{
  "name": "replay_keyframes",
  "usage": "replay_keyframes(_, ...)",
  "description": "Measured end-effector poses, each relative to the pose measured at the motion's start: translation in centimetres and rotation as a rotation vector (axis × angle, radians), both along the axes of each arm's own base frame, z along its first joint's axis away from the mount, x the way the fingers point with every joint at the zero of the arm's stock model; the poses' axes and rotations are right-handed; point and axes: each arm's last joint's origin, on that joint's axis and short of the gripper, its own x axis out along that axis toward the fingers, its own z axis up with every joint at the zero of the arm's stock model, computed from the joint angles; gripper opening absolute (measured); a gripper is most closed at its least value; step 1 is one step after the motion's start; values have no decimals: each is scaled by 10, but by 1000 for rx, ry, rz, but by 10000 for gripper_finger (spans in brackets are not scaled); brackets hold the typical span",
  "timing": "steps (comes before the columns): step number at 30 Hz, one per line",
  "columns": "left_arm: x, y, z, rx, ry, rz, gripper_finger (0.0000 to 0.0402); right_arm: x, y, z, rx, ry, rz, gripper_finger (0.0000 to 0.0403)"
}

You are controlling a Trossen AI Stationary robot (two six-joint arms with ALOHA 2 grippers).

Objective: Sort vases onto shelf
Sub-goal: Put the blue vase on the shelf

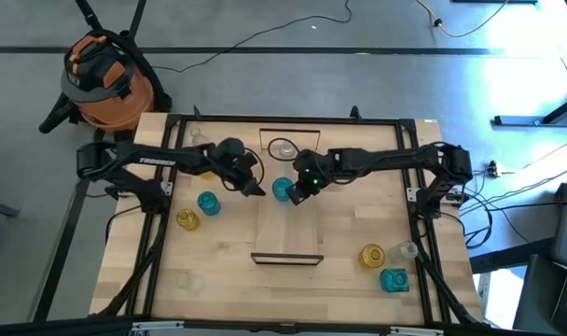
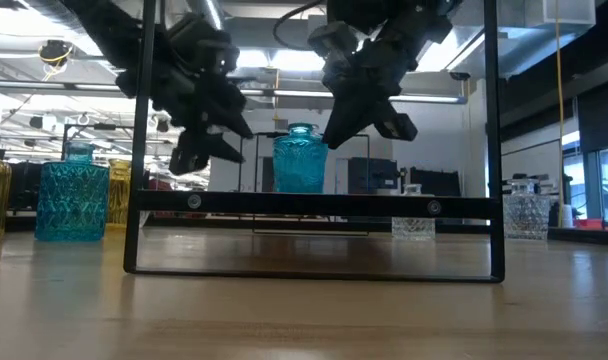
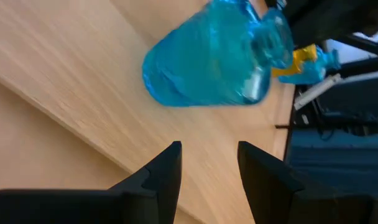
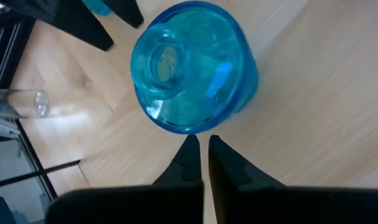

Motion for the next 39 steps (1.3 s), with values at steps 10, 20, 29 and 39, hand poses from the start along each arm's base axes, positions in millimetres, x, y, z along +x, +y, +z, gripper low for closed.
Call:
replay_keyframes(10, 12, 7, -5, 34, -56, 104, 149, 0, -3, 0, -20, 5, -21, 0)
replay_keyframes(20, 16, 10, -5, 55, -77, 163, 149, 0, -4, 0, -57, 7, -46, 0)
replay_keyframes(29, 17, 10, -4, 69, -91, 169, 149, 0, -6, 0, -98, 5, -77, 0)
replay_keyframes(39, 17, 11, -4, 89, -86, 191, 149, 0, -6, 0, -105, 10, -106, 0)
